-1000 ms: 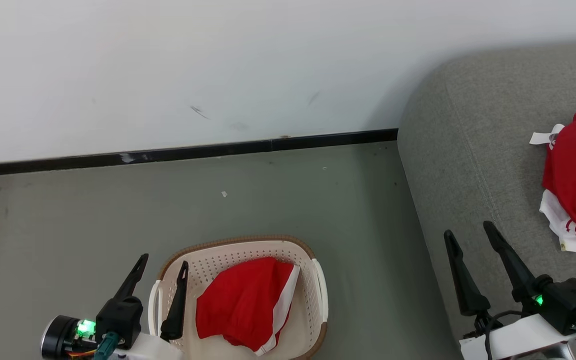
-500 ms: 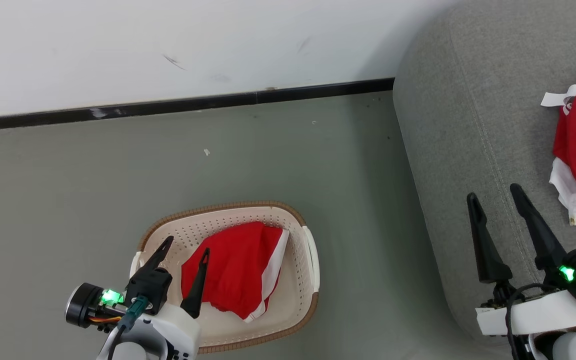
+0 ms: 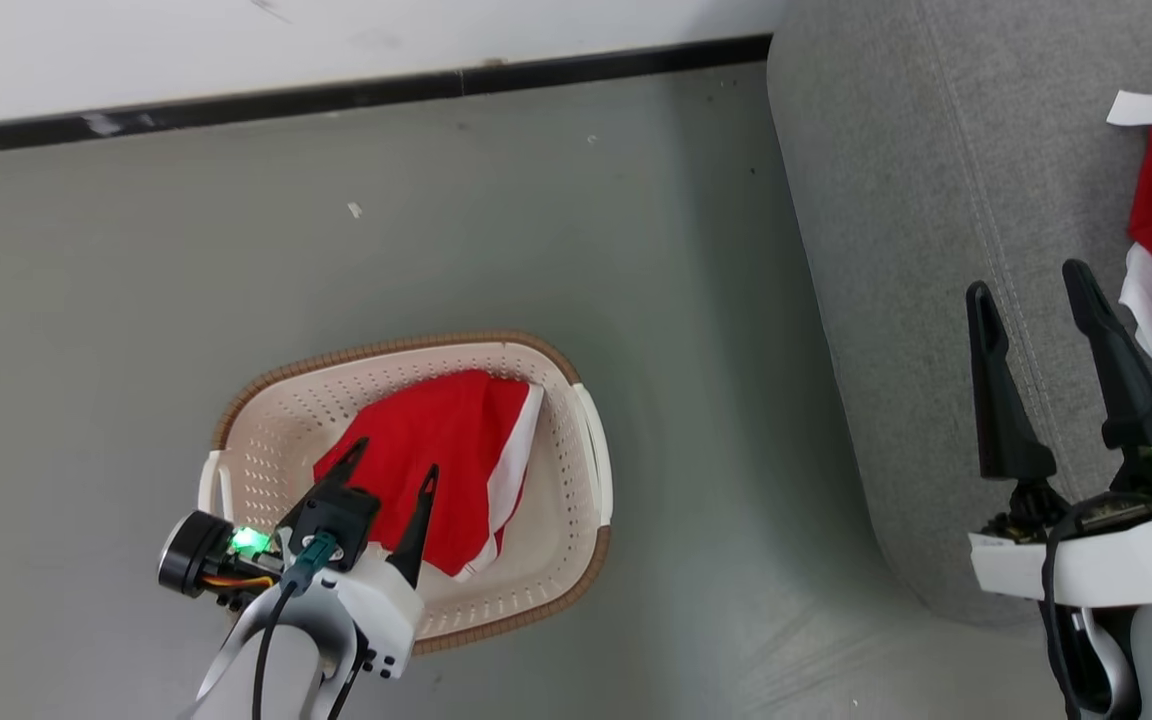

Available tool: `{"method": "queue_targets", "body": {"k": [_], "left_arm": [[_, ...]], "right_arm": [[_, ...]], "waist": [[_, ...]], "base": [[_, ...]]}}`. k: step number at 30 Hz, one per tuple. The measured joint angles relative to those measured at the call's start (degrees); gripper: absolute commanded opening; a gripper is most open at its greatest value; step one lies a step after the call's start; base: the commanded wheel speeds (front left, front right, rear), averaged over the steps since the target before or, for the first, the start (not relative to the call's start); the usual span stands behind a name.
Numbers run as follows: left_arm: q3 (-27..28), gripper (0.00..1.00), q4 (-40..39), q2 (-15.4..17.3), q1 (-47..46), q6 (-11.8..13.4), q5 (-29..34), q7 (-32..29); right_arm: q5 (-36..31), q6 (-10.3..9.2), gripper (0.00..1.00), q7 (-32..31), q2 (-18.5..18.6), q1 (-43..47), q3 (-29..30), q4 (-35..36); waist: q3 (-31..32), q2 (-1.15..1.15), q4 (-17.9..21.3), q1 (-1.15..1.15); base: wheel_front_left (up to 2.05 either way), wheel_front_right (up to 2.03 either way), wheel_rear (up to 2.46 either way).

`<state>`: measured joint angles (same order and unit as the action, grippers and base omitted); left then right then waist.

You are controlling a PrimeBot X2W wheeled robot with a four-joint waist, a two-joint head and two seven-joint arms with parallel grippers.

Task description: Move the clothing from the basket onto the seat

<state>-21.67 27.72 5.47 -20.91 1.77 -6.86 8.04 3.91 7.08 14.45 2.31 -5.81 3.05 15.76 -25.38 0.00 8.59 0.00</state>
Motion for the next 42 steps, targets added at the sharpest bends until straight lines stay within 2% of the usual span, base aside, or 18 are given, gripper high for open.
{"method": "queue_targets", "body": {"k": [21, 42], "left_arm": [[-1.7, 1.0, 12.0, -1.8, -10.2, 0.0, 1.5, -0.1], [0.4, 1.0, 20.3, -1.9, -21.4, 1.1, 1.4, 1.8]], "right_arm": [[1.8, 0.0, 1.0, 0.0, 0.0, -8.9, -2.7, 1.9], [2.2, 0.0, 1.0, 0.2, 0.1, -14.7, -3.6, 3.4]], "waist": [[-11.3, 0.0, 3.4, 0.0], [-21.2, 0.0, 6.5, 0.0]], "base": [[0.0, 0.0, 0.0], [0.0, 0.0, 0.0]]}}
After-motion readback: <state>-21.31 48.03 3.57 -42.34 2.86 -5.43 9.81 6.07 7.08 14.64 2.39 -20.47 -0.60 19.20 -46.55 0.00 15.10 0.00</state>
